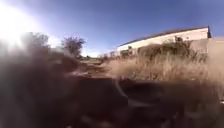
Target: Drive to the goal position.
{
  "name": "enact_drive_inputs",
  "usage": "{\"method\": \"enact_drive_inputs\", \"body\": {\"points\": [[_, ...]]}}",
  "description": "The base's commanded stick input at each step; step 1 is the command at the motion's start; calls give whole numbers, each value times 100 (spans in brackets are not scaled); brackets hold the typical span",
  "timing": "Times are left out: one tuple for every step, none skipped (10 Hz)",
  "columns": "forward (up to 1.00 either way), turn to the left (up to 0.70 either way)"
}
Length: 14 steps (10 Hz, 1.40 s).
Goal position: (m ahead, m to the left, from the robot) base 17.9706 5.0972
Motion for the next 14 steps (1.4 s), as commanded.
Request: {"method": "enact_drive_inputs", "body": {"points": [[50,0],[50,0],[50,0],[50,0],[50,8],[50,49],[50,33],[50,18],[50,0],[50,0],[50,0],[50,0],[50,0],[50,0]]}}
